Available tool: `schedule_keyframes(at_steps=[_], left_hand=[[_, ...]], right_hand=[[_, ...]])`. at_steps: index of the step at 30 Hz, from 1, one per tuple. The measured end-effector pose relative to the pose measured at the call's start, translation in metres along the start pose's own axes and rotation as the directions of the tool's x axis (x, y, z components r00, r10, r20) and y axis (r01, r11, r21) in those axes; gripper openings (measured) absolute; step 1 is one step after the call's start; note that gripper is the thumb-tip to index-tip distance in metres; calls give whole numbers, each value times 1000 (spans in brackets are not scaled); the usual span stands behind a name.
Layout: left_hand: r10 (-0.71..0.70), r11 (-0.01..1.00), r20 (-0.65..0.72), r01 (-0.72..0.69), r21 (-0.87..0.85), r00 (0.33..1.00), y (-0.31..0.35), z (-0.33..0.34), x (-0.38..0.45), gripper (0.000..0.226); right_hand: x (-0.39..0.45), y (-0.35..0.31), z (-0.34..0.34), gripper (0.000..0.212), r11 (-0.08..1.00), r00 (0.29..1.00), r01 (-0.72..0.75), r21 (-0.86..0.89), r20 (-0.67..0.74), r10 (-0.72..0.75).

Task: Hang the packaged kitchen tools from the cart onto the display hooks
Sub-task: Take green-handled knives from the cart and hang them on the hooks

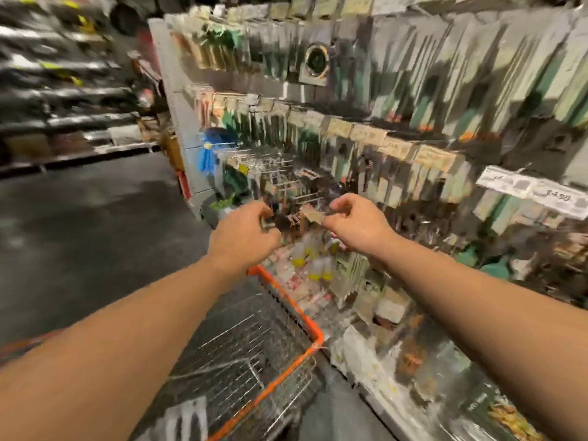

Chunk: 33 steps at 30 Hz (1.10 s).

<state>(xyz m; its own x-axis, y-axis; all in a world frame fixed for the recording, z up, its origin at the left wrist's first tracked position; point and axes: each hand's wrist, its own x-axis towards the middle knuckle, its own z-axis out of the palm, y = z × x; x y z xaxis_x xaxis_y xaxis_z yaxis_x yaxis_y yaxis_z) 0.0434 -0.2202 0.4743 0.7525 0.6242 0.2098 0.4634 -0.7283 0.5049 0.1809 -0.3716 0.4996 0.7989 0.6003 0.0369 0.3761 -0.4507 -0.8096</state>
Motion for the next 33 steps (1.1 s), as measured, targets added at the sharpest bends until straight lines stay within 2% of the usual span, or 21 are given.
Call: schedule_keyframes(at_steps=[4,7,12,15,17,18,20,21,22,24,26,29,33], left_hand=[[-234,968,25,230,103,972,-102,-10,-68,39],[-368,921,30,360,148,929,-169,-12,-115,36],[-570,820,96,557,128,816,-263,8,-175,40],[-632,774,184,628,85,753,-311,38,-206,26],[-667,735,242,675,63,704,-339,63,-221,25],[-681,717,265,695,53,682,-352,76,-227,29],[-691,693,311,721,29,652,-376,103,-236,35],[-693,680,336,733,14,638,-386,115,-241,39],[-698,664,356,747,-3,622,-395,126,-245,44],[-710,619,399,784,-42,581,-412,148,-254,53],[-715,549,460,830,-96,526,-424,167,-257,62],[-736,408,526,899,-158,426,-444,201,-257,63],[-757,151,587,951,-268,286,-463,253,-264,76]], right_hand=[[-23,-7,98,15,999,977,23,-34,211,-15],[-43,-10,165,19,999,948,25,-34,318,-13],[-74,5,269,15,996,850,-2,-85,524,46],[-82,28,333,15,986,790,-55,-160,597,141],[-84,46,375,18,973,734,-110,-204,644,218],[-86,52,394,16,958,696,-174,-228,660,284],[-90,70,429,7,935,634,-190,-300,689,350],[-91,83,445,18,928,621,-198,-314,693,367],[-95,92,458,20,921,600,-184,-342,703,381],[-101,109,477,8,894,560,-172,-414,705,434],[-104,129,495,9,861,523,-221,-459,689,502],[-101,167,524,30,824,492,-285,-490,663,564],[-102,220,559,35,780,468,-326,-534,626,624]])
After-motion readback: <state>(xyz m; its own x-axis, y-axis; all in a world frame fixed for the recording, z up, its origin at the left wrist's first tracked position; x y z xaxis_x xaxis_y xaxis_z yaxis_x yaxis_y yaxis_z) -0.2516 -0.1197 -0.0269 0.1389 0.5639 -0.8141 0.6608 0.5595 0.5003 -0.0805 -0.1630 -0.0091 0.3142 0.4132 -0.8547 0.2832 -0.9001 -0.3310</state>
